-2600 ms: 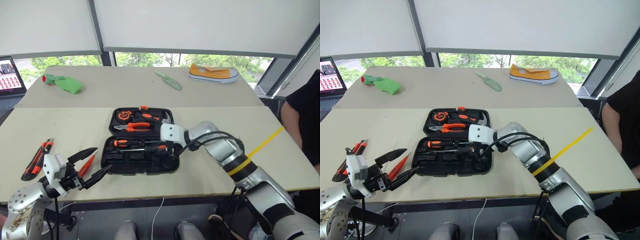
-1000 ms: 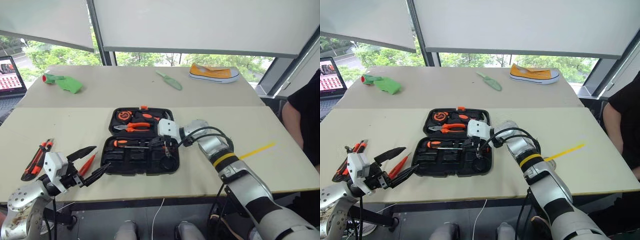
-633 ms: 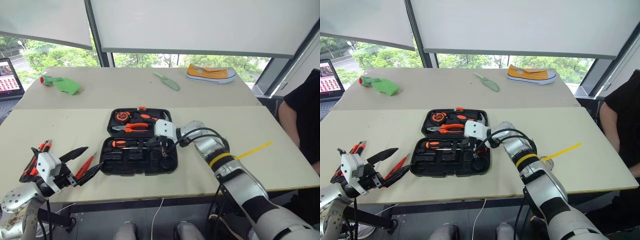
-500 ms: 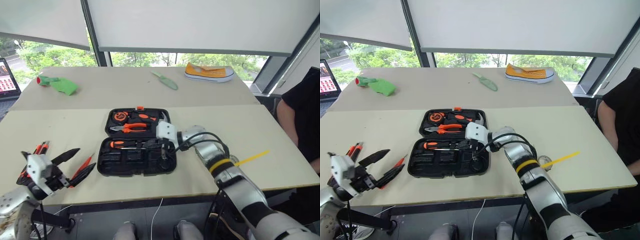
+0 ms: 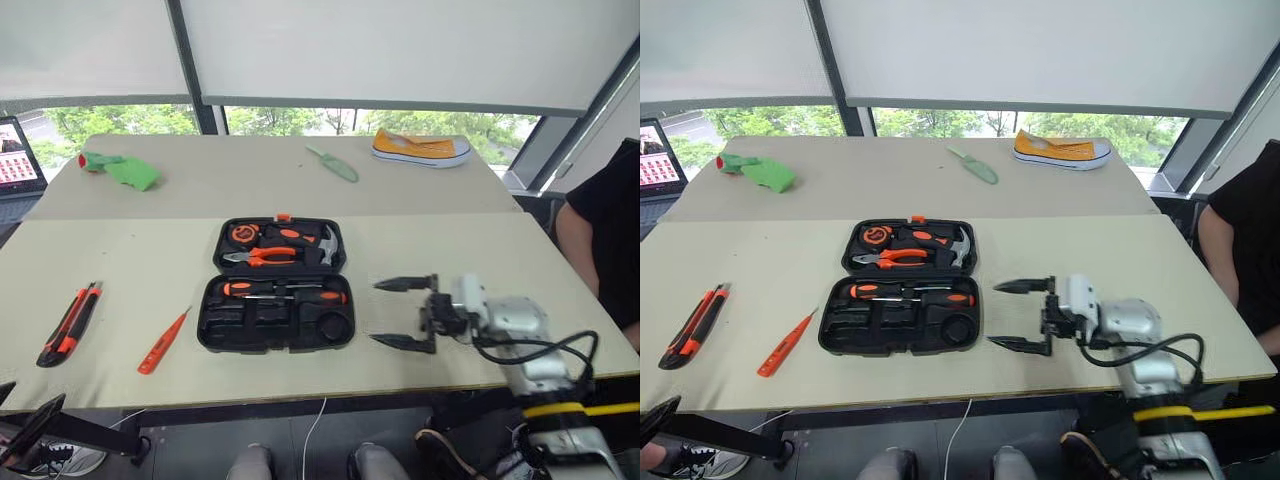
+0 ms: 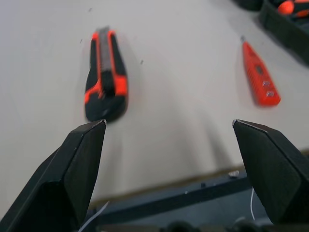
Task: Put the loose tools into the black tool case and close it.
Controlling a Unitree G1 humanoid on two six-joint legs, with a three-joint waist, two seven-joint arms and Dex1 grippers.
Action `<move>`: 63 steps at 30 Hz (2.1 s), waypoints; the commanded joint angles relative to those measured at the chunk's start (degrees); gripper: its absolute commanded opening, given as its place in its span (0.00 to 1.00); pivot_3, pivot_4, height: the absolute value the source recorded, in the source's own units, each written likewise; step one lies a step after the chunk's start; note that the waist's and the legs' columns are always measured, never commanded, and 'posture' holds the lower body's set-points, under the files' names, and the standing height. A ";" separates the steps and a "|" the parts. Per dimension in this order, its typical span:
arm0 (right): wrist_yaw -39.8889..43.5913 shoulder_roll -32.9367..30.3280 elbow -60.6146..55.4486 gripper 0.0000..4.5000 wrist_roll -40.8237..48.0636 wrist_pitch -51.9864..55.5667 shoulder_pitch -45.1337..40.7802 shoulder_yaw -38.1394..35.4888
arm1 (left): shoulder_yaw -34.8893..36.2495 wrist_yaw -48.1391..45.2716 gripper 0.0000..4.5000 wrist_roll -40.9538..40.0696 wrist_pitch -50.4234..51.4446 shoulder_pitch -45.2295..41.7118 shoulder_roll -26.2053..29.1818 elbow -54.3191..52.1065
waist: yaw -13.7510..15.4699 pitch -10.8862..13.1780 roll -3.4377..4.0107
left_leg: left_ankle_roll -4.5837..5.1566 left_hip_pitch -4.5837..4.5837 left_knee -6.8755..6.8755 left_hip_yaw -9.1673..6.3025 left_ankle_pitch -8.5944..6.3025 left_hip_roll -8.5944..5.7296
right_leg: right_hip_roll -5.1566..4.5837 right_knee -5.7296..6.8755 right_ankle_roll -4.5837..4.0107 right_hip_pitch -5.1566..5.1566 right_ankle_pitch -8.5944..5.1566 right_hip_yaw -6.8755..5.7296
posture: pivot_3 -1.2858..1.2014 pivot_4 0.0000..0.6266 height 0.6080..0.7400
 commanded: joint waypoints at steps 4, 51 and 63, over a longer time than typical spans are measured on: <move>-2.99 -1.10 -7.87 0.98 3.39 2.46 -0.48 -2.45 | -3.87 2.13 1.00 -2.94 8.29 -2.79 2.82 -10.25 | 0.24 0.00 0.00 | -0.01 0.07 -0.02 0.00 0.00 0.09 | 0.08 0.02 -0.04 -0.01 0.08 -0.01 | 0.52 0.24 1.00; -8.92 -7.08 -23.31 1.00 6.39 13.93 2.49 -2.84 | -57.08 -17.47 0.14 31.94 -17.21 -62.55 13.98 18.07 | 2.43 0.02 0.03 | 0.49 -0.33 0.04 0.05 0.35 0.26 | 0.55 0.07 0.11 -0.03 0.52 0.24 | 0.52 0.24 1.00; -10.43 -7.33 -24.73 1.00 6.25 14.89 3.89 -2.79 | -62.52 -21.25 0.14 35.17 -27.71 -70.41 11.09 25.68 | 2.51 0.02 0.03 | 0.51 -0.34 0.33 0.07 0.36 0.28 | 0.53 0.12 0.20 0.08 0.58 0.27 | 0.52 0.24 1.00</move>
